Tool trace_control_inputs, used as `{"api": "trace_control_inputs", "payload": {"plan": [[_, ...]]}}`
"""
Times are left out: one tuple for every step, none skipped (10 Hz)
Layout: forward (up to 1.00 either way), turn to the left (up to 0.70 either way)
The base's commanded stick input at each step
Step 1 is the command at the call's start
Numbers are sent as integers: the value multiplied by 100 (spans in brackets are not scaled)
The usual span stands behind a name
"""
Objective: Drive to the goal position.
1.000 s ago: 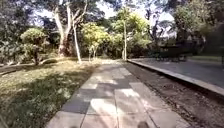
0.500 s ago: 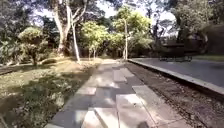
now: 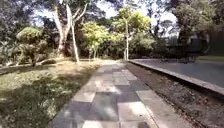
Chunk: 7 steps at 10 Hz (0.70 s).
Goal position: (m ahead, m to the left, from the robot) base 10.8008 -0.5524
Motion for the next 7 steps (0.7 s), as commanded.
{"api": "trace_control_inputs", "payload": {"plan": [[50,0],[50,0],[50,0],[50,0],[50,0],[50,0],[50,0]]}}
